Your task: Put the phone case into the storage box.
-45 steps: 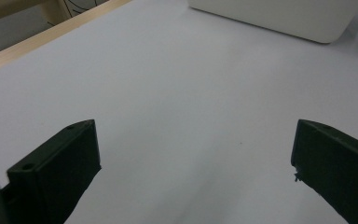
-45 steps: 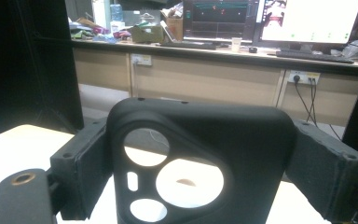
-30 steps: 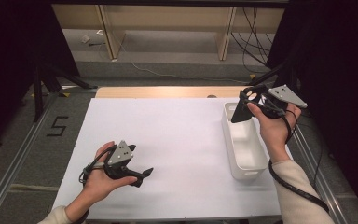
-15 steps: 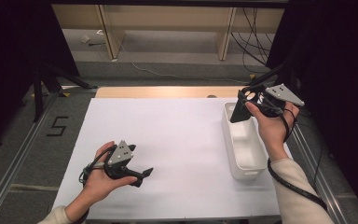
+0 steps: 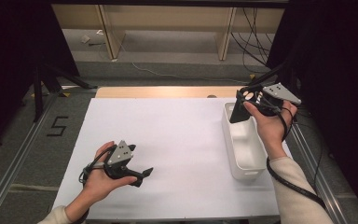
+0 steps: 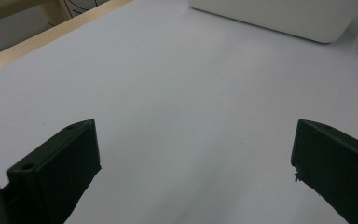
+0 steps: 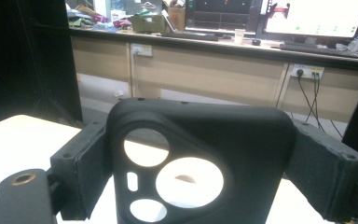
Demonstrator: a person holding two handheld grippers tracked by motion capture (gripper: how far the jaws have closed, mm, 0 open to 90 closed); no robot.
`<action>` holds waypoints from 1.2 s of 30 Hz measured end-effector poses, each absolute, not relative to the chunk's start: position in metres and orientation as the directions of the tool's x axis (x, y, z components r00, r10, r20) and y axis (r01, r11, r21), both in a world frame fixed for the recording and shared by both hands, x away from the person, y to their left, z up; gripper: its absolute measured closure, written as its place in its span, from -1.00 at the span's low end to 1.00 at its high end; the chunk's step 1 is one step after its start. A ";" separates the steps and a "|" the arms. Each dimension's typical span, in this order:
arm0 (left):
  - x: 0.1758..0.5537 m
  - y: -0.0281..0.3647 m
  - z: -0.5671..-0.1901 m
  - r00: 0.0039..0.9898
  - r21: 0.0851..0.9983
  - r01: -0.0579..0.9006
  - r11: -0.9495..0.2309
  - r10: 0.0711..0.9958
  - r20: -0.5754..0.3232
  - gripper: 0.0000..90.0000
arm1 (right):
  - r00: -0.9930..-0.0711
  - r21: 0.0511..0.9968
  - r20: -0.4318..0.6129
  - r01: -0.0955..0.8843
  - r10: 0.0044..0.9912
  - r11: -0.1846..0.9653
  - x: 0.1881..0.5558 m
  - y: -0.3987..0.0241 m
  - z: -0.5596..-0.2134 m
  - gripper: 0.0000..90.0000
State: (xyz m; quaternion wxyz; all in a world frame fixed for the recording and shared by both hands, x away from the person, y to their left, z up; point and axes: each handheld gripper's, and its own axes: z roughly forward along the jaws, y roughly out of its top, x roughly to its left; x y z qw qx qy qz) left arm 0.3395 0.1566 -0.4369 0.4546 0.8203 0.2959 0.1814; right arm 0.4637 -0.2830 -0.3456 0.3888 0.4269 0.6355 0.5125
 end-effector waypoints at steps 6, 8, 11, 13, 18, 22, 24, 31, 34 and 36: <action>0.340 0.156 -0.437 0.760 0.854 0.320 -0.410 0.650 0.028 -0.98 | -0.335 0.982 -0.062 0.148 0.940 0.117 0.467 -0.282 -0.347 -0.66; 0.340 0.156 -0.437 0.760 0.854 0.319 -0.410 0.650 0.028 -0.98 | -0.334 0.981 -0.063 0.150 0.940 0.119 0.468 -0.282 -0.347 -0.66; 0.340 0.156 -0.437 0.760 0.854 0.320 -0.411 0.650 0.028 -0.98 | -0.333 0.981 -0.061 0.154 0.941 0.118 0.469 -0.283 -0.347 -0.66; 0.340 0.156 -0.437 0.760 0.854 0.320 -0.410 0.650 0.028 -0.98 | -0.333 0.981 -0.061 0.155 0.941 0.119 0.470 -0.282 -0.348 -0.66; 0.340 0.156 -0.437 0.760 0.854 0.320 -0.410 0.650 0.028 -0.98 | -0.332 0.980 -0.064 0.157 0.941 0.122 0.473 -0.282 -0.349 -0.66; 0.340 0.156 -0.437 0.759 0.855 0.319 -0.410 0.650 0.028 -0.98 | -0.330 0.980 -0.062 0.160 0.942 0.120 0.475 -0.283 -0.350 -0.66; 0.340 0.156 -0.437 0.760 0.855 0.319 -0.410 0.649 0.028 -0.98 | -0.328 0.980 -0.061 0.161 0.943 0.120 0.475 -0.283 -0.350 -0.66; 0.340 0.156 -0.437 0.759 0.855 0.319 -0.410 0.650 0.028 -0.98 | -0.327 0.979 -0.063 0.162 0.943 0.121 0.479 -0.283 -0.351 -0.66; 0.340 0.156 -0.437 0.759 0.854 0.319 -0.410 0.650 0.028 -0.98 | -0.325 0.979 -0.060 0.166 0.944 0.119 0.481 -0.283 -0.352 -0.66; 0.340 0.156 -0.437 0.759 0.855 0.319 -0.409 0.650 0.028 -0.98 | -0.325 0.979 -0.059 0.168 0.944 0.119 0.482 -0.282 -0.352 -0.66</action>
